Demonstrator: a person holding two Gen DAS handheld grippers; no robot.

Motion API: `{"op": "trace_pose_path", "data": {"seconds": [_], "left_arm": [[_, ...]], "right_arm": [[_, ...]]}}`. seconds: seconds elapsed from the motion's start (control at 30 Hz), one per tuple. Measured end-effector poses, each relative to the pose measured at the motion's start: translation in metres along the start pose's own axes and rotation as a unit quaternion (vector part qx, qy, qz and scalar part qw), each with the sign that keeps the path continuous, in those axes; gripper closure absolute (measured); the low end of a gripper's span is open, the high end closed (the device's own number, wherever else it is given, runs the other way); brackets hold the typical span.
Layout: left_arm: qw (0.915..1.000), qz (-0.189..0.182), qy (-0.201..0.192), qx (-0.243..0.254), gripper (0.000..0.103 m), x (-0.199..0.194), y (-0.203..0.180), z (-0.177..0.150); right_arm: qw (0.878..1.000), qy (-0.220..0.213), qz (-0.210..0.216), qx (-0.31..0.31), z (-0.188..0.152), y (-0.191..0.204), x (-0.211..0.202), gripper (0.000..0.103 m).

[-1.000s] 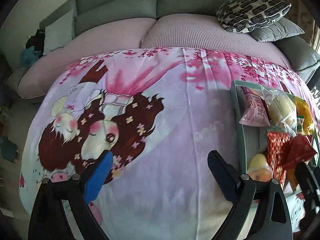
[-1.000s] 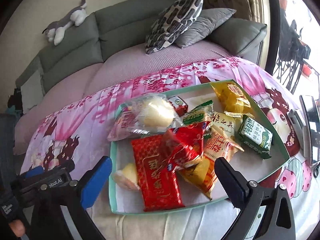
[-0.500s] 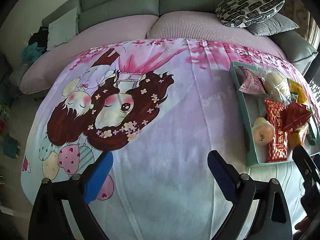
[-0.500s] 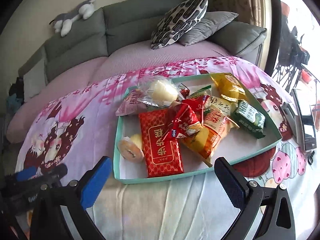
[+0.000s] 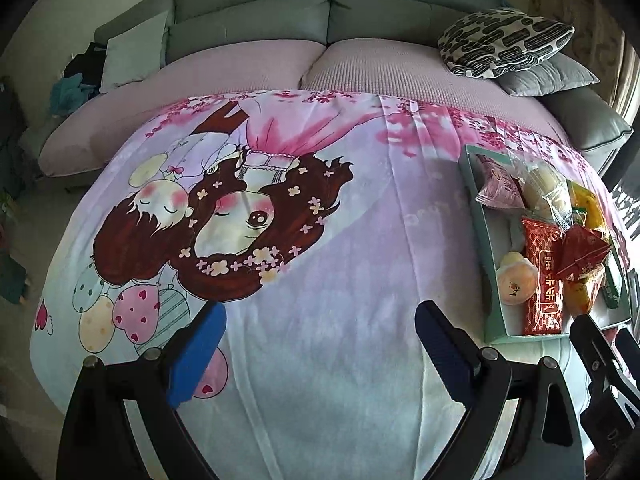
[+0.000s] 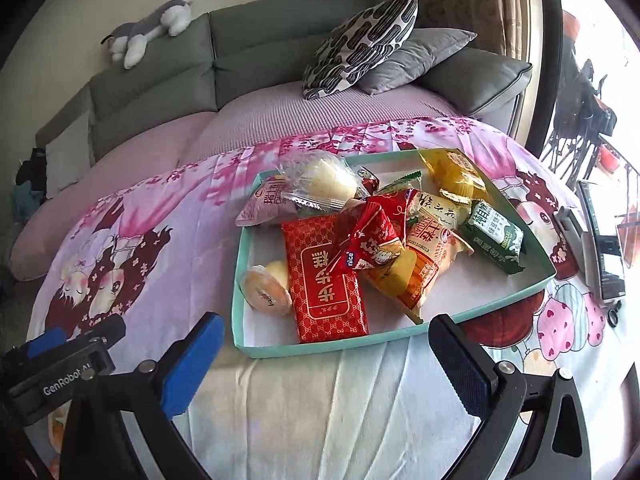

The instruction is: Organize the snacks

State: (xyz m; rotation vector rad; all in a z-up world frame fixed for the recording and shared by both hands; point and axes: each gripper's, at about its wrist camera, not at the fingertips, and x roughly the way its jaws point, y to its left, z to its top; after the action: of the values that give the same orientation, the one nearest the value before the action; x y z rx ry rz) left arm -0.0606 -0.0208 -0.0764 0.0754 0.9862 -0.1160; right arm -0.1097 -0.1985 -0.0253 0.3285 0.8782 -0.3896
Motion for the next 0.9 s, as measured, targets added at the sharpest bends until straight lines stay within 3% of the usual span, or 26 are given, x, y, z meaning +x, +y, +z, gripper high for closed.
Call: {"op": "trace_pose_path", "data": {"seconds": [0.27,0.7,0.9], "left_arm": [[1.0000,-0.008,0.005,0.003,0.007,0.001,-0.003,0.002],[0.9988,0.001,0.050,-0.001,0.007,0.016,-0.002,0.002],[0.9989,-0.001,0.047,0.004,0.007,0.014,-0.005,0.003]], "right_arm": [[1.000,0.010,0.000,0.009,0.000,-0.004,0.006,0.000],[1.000,0.027,-0.003,0.009,-0.001,-0.004,0.013,0.000],[1.000,0.026,-0.004,0.003,-0.001,-0.002,0.012,0.000]]}}
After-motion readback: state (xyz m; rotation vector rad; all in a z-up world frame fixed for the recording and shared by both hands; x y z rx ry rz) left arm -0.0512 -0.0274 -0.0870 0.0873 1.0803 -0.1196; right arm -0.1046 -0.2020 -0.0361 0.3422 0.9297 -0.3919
